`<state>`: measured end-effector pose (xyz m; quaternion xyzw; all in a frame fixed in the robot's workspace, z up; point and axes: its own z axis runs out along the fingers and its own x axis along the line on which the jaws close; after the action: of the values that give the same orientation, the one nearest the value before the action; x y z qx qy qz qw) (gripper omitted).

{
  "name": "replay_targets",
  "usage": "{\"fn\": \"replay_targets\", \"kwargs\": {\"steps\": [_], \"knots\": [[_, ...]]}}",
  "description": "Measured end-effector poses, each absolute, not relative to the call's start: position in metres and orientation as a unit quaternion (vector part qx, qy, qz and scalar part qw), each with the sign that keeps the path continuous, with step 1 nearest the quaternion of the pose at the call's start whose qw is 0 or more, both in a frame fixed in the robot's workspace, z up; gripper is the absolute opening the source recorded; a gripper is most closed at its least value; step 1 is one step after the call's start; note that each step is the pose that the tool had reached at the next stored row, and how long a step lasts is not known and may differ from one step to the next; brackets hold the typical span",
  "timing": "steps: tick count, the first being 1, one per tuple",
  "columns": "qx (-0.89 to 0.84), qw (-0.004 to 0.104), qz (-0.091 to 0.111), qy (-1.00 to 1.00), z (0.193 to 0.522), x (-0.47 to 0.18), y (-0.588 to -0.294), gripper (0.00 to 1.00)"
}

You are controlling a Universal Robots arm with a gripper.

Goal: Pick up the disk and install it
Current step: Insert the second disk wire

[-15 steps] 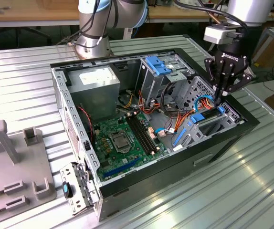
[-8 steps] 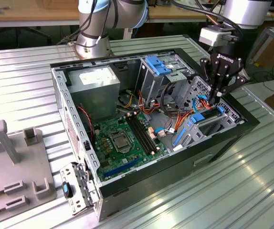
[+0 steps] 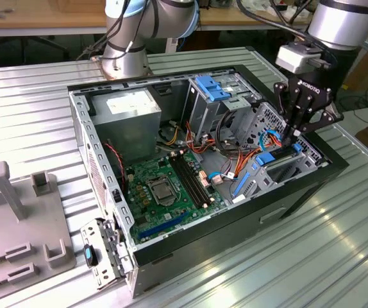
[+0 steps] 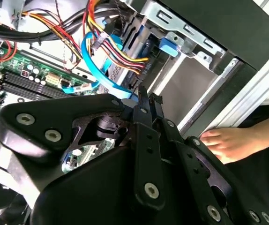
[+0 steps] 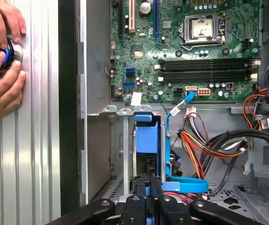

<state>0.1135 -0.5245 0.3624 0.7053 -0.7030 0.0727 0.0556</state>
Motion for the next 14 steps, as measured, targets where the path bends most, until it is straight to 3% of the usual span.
{"fn": "replay_targets", "kwargs": {"steps": [8,14], "knots": [[0.707,0.034,0.051,-0.704,0.356,0.114,-0.53,0.16],[0.708,0.033,0.05,-0.704,0.351,0.114,-0.53,0.16]]}}
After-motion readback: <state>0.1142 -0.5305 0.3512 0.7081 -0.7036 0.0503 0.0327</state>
